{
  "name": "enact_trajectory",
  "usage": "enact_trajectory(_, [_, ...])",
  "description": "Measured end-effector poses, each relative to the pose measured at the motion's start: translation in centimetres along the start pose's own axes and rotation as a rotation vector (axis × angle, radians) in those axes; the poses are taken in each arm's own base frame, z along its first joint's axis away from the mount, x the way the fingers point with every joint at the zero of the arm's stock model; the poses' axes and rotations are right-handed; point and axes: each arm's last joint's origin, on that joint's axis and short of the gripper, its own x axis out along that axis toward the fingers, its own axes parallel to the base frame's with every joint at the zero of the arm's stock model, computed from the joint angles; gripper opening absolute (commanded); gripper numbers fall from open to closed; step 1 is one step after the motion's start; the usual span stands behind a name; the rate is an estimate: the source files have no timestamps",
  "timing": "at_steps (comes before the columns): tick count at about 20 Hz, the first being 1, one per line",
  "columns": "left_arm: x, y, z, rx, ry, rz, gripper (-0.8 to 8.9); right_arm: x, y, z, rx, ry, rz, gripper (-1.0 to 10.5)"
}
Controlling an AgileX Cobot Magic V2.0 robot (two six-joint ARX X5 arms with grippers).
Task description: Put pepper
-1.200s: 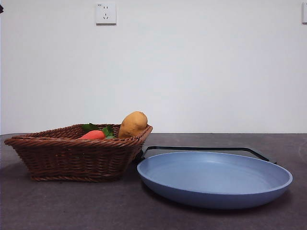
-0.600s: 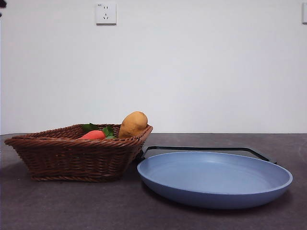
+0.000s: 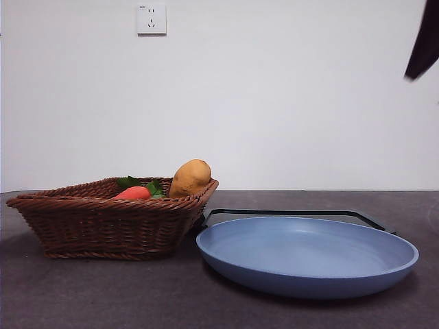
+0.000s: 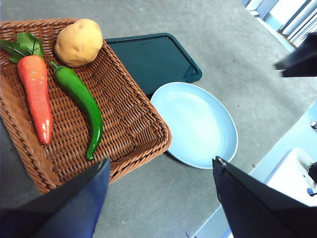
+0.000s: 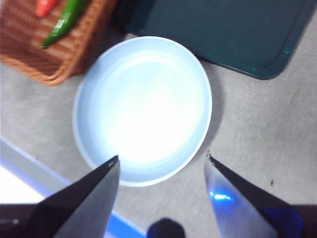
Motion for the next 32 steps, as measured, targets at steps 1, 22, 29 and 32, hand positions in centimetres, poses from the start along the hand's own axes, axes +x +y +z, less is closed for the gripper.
enact_trajectory(1, [0.0,0.0,0.0,0.0,0.0,0.0,3.65,1.0,-0.5,0.4,0.011,0.021,0.002,3.0])
enact_trajectory(22, [0.0,0.0,0.1,0.01,-0.011,0.001,3.65,14.8,-5.8,1.8,0.105,0.292,0.035,1.2])
enact_trajectory(29, [0.0,0.1,0.2,0.002,-0.011,0.011,3.62,15.2,-6.0,1.7,0.119,0.304,0.046,0.1])
enact_trajectory(32, [0.4,0.0,0.2,0.016,0.005,0.057,3.62,15.0,-5.9,1.7,0.134,0.305,0.058,0.1])
